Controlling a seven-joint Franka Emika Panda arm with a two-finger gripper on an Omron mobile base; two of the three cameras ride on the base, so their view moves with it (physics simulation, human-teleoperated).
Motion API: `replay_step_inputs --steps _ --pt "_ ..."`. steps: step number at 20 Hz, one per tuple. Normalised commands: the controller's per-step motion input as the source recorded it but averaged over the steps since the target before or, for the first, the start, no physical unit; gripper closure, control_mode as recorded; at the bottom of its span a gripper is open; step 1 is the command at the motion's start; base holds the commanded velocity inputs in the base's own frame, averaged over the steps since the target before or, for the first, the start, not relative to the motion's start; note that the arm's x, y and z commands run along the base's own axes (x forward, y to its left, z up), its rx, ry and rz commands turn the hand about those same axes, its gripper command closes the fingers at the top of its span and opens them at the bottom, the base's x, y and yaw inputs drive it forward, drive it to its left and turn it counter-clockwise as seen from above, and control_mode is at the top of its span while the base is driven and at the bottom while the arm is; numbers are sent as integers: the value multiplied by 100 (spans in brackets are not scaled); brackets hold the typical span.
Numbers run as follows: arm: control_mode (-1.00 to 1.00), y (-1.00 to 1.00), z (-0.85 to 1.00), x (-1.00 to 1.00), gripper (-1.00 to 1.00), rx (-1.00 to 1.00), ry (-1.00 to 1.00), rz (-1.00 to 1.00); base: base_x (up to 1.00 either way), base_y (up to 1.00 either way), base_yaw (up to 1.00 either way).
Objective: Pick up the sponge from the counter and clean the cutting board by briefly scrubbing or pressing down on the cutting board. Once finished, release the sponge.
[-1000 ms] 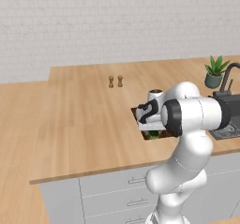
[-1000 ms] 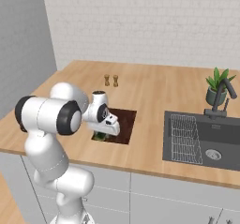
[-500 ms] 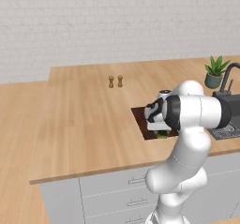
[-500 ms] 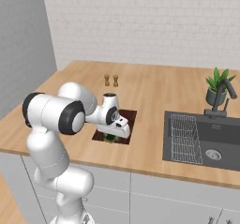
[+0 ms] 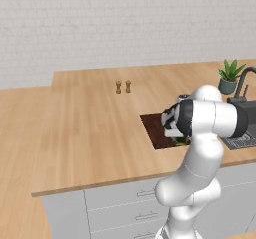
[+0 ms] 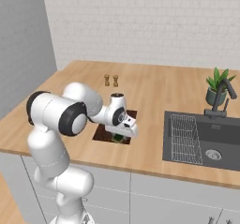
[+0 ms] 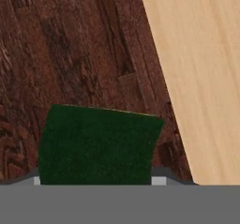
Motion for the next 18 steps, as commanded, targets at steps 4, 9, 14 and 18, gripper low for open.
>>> replay_step_inputs --steps 4,9,14,18 --pt "-100 -38 -37 2 100 -3 -1 0 0 0 0" --pt "-100 -23 -50 3 100 -6 -1 0 0 0 0" --pt "-100 -42 -3 0 100 0 -3 1 0 0 0" --pt "-100 -22 -46 0 100 -5 0 6 0 0 0"
